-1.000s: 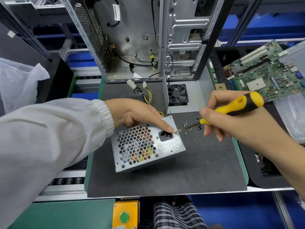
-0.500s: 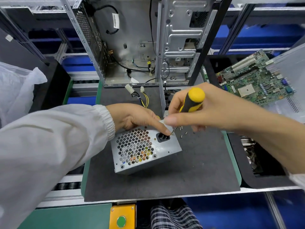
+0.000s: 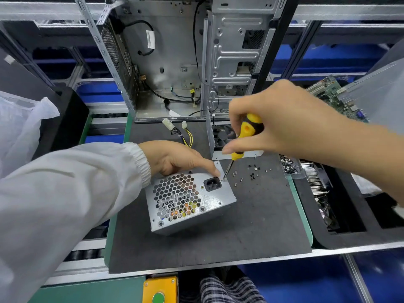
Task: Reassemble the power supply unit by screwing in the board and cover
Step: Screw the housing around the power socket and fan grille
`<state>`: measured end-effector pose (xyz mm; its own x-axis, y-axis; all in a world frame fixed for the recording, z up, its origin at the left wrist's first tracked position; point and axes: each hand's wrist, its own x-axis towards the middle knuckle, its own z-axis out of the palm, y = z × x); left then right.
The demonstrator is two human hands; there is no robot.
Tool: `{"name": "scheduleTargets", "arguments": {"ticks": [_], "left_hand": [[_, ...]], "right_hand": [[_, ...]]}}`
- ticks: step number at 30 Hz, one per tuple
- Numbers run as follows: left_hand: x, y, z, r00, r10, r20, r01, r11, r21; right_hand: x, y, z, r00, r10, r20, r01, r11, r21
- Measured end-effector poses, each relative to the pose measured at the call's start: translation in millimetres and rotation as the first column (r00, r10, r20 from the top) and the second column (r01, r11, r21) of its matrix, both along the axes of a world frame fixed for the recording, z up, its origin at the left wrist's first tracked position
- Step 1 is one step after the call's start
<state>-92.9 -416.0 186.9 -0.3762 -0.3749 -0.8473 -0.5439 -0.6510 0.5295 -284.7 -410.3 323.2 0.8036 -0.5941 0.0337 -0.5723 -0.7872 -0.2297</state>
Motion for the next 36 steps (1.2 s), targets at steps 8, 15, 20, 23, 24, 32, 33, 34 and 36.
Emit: {"name": "scheduleTargets", "arguments": {"ticks": [8,15,20,23,24,32,33,34,36], "left_hand": [[3,-2,4,0.993,-0.064,-0.099,0.076,0.990,0.123],[6,-4,-4,0.995,-0.001,-0.102,0.017,0.989,0.149],[8,-5,-7,0.993,0.033,-0.116,-0.012,0.984,0.180],[9,-6,-8,0.992,0.030,-0.121,-0.006,0.981,0.193],[9,-7,-8,0.992,0.030,-0.124,-0.005,0.981,0.196],[10,-9,-6,0.987,0.043,-0.152,-0.003,0.967,0.256],[11,-10,-5,0.985,0.037,-0.166,0.009,0.962,0.271],[11,-10,-5,0.983,0.030,-0.180,0.023,0.958,0.285],[12,-12,-4,0.980,0.025,-0.198,0.037,0.953,0.302]], "right_hand": [[14,-5,15,0.776,0.046,-0.629,-0.310,0.897,-0.317],[16,-1,25,0.613,0.028,-0.790,-0.336,0.914,-0.229],[24,6,19,0.579,-0.023,-0.815,-0.367,0.885,-0.286],[28,8,13,0.599,0.049,-0.799,-0.344,0.917,-0.201],[29,8,12,0.604,0.060,-0.795,-0.325,0.929,-0.177],[36,9,15,0.637,0.027,-0.771,-0.435,0.837,-0.331],[35,9,16,0.637,0.025,-0.771,-0.448,0.825,-0.344],[35,10,16,0.645,0.035,-0.764,-0.452,0.823,-0.344],[32,14,16,0.644,0.054,-0.763,-0.443,0.840,-0.314]]}}
